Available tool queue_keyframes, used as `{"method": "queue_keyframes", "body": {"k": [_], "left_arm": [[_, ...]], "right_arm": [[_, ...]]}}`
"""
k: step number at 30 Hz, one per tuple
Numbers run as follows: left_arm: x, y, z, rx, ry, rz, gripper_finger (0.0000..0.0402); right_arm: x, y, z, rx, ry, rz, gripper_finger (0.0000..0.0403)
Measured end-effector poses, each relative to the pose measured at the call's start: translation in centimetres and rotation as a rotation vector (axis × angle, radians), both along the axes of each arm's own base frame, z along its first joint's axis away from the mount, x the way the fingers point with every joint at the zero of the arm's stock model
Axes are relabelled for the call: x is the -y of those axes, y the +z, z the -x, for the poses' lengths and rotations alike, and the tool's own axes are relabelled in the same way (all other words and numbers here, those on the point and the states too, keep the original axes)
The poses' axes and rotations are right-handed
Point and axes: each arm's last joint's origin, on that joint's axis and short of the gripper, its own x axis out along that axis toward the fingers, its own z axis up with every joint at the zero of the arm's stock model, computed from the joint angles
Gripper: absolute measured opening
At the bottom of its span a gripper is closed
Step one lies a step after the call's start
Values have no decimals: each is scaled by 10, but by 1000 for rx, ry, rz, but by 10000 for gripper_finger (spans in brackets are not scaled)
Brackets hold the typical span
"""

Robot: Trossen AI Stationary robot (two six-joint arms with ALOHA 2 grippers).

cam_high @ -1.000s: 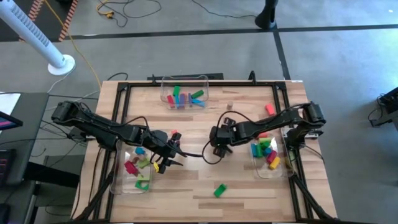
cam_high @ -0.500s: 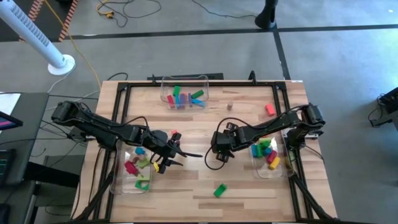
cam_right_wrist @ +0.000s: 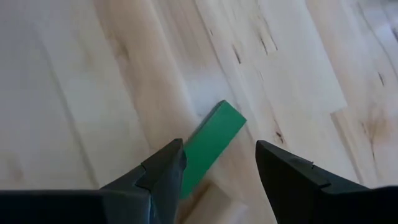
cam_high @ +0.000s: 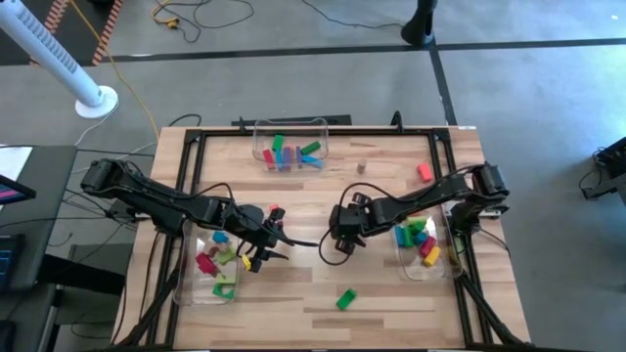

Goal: Sort blocks by size
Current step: Put the green rectangular block into the top transparent bin

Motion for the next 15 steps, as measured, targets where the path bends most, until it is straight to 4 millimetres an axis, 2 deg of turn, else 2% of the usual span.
{"method": "queue_keyframes", "body": {"k": [7, 15], "left_arm": [[0, 0, 0, -1, 3, 0, 167], [0, 0, 0, 3, 2, -2, 167]], "right_arm": [[4, -12, 0, -65, 11, 17, 230], [2, -11, -3, -35, 2, -27, 230]]}}
